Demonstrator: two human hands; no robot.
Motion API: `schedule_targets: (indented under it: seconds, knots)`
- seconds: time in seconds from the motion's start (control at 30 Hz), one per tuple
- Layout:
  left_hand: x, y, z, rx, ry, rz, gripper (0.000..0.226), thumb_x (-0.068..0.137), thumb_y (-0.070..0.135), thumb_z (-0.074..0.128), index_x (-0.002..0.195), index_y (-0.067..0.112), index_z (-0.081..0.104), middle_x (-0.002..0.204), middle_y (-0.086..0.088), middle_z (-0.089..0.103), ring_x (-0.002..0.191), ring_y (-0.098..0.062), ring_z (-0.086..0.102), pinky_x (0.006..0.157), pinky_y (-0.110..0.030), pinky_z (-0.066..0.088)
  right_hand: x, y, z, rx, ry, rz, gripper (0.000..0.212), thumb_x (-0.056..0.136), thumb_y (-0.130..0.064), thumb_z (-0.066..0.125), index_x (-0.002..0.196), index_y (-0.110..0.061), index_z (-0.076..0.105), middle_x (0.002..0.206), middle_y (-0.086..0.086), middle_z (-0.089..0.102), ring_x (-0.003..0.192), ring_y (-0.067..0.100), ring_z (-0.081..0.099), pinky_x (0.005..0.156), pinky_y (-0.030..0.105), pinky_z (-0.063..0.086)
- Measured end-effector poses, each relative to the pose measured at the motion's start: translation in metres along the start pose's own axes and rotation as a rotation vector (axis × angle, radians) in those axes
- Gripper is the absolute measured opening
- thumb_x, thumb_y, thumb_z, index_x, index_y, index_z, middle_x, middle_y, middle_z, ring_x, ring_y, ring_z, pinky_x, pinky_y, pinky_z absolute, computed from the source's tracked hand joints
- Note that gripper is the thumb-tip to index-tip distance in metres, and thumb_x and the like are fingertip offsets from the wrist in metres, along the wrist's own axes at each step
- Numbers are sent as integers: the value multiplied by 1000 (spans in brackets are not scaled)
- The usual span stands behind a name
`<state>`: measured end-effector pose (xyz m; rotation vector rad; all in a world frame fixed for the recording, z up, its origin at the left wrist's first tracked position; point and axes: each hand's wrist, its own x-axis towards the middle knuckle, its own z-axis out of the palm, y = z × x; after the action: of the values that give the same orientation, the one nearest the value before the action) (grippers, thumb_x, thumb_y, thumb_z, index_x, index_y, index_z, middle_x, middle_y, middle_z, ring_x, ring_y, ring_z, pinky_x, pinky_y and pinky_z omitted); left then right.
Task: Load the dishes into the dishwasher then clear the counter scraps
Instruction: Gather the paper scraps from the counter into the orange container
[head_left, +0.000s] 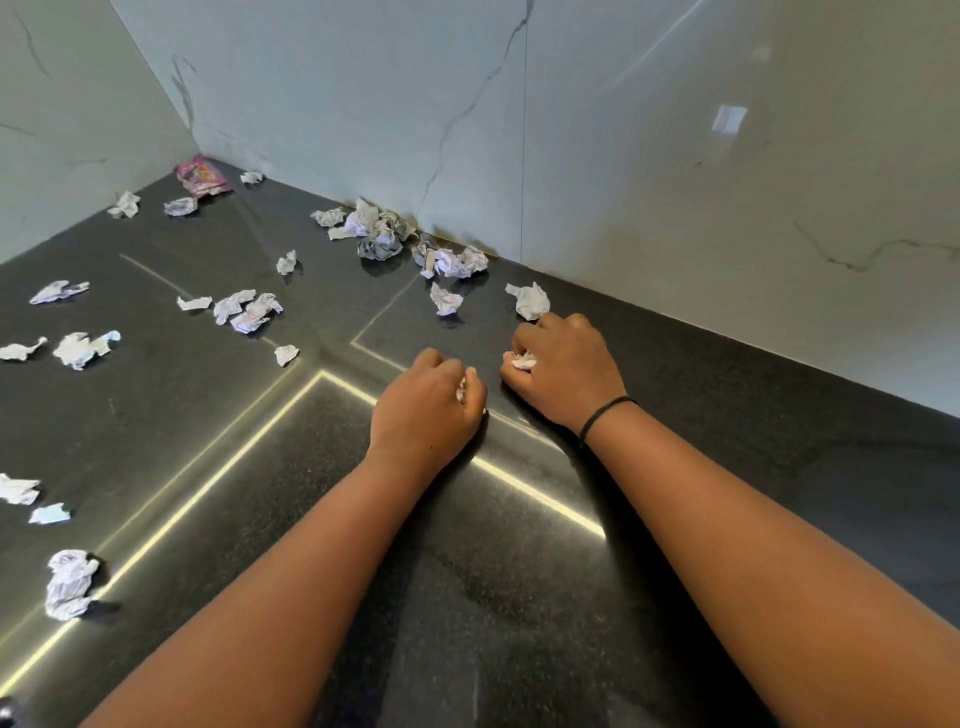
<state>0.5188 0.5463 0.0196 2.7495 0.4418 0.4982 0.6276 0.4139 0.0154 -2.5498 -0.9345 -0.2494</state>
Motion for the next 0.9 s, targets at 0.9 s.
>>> schedule_targets:
  seconds: [0.9]
  knots:
    - [110,-34,23,2,-151,234,24,91,33,52,102,12,56,132,-11,47,123,-31,42,101,-40,34,33,13,15,-85,99,294,47,84,-72,43,104,-33,59,87,1,59,76,26,60,56,28,36]
